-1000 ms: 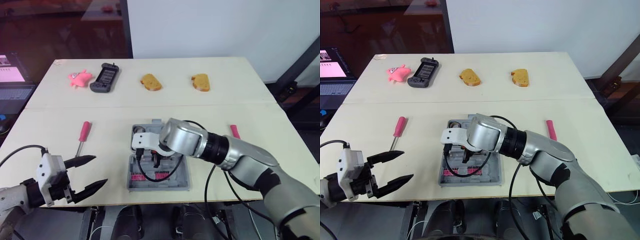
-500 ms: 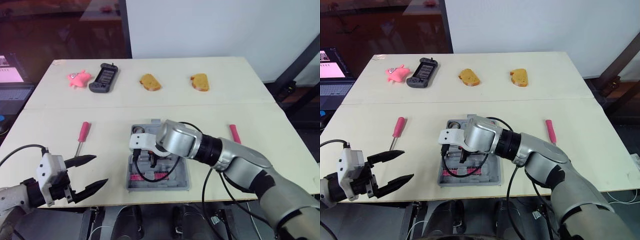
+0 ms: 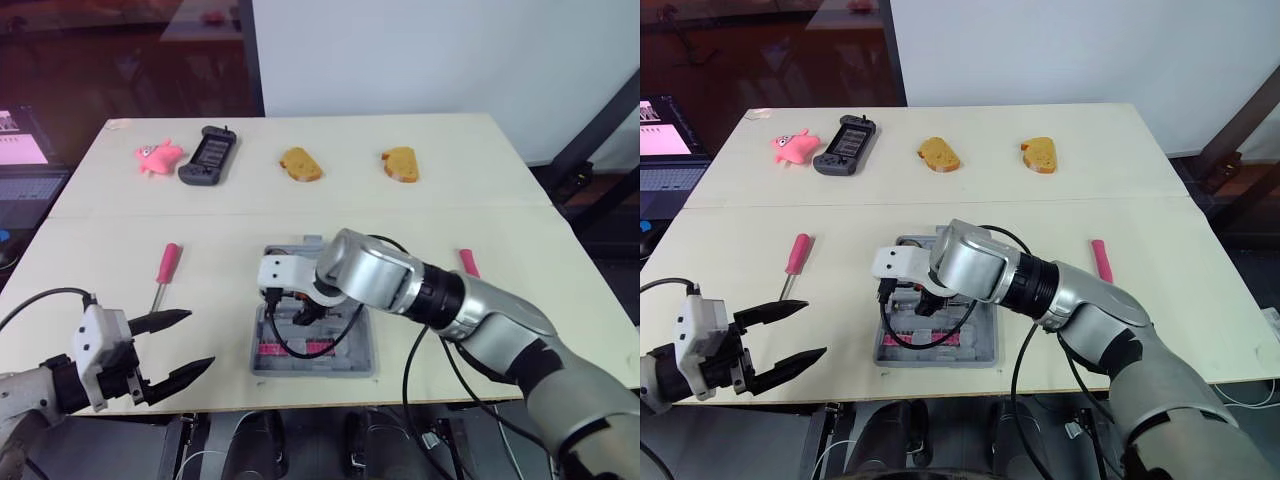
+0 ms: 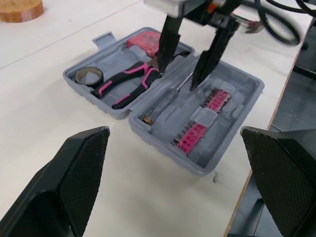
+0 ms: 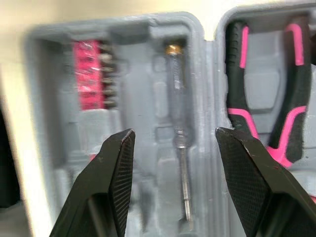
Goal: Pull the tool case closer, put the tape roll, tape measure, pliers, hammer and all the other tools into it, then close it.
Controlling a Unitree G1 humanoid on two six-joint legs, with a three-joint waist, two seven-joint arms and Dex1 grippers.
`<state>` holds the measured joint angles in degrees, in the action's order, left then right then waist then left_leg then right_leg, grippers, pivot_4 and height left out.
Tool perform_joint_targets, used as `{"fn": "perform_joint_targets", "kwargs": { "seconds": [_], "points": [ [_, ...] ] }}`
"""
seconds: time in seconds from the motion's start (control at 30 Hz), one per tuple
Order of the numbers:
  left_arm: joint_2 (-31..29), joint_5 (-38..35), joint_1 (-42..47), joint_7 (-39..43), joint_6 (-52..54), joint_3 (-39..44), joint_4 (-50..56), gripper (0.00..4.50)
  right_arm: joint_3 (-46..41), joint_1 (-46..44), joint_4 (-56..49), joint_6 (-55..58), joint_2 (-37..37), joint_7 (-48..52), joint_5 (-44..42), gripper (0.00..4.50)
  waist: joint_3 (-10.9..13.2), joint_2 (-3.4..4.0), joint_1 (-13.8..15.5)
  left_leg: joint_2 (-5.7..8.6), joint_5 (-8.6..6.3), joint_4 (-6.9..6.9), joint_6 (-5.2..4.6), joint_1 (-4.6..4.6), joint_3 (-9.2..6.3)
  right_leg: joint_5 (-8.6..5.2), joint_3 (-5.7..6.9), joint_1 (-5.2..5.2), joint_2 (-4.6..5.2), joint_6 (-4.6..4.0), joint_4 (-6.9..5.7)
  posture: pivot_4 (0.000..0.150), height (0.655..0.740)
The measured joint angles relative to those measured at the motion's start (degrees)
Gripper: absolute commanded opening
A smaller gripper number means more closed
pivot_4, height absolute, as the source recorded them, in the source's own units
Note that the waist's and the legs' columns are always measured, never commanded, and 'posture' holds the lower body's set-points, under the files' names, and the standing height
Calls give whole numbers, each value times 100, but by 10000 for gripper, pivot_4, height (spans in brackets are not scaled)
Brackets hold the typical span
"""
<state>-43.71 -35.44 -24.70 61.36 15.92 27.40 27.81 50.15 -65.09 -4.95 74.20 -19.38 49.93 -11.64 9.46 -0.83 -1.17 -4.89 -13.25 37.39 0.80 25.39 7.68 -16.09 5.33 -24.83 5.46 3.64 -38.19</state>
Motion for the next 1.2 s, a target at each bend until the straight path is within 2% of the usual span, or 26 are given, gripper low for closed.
{"fn": "perform_joint_targets", "kwargs": {
  "seconds": [0.17,0.27,0.4,0.6,0.93,1.2],
  "points": [
    [-19,0,88,56,1,-81,-83,45000,-1000,1008,-590,-1445,-268,-157,13,27564,-2,-3,31,4,0,0,0,0,6,0,6,8,2,1,6,1500,7188],
    [-25,1,160,82,1,-144,-149,45000,-1071,1313,-514,-1964,-661,131,14,19232,-1,-3,19,3,1,5,0,-4,6,0,6,14,0,1,5,1500,7188],
    [-73,5,317,116,-1,-194,-247,45000,-1152,1713,-155,-2619,-724,323,87,699,-1,-3,-7,0,2,-2,2,-4,4,0,5,10,-6,0,4,1500,7188],
    [-98,44,362,208,-6,-198,-305,45000,-1095,1978,248,-3360,-638,337,488,699,-1,-3,2,0,4,-1,4,-4,4,0,6,12,-7,1,4,1500,7188],
    [-119,127,446,313,-54,-198,-444,45000,-1025,2471,1019,-3948,-372,345,968,699,-2,-4,19,0,4,4,4,-5,1,0,7,17,-7,0,5,1500,7188],
    [-123,191,500,383,-97,-198,-539,45000,-1235,2704,1431,-4520,-236,483,1089,699,-5,-6,23,0,4,4,5,-20,-1,-1,8,33,-7,0,5,1500,7188]
  ]
}}
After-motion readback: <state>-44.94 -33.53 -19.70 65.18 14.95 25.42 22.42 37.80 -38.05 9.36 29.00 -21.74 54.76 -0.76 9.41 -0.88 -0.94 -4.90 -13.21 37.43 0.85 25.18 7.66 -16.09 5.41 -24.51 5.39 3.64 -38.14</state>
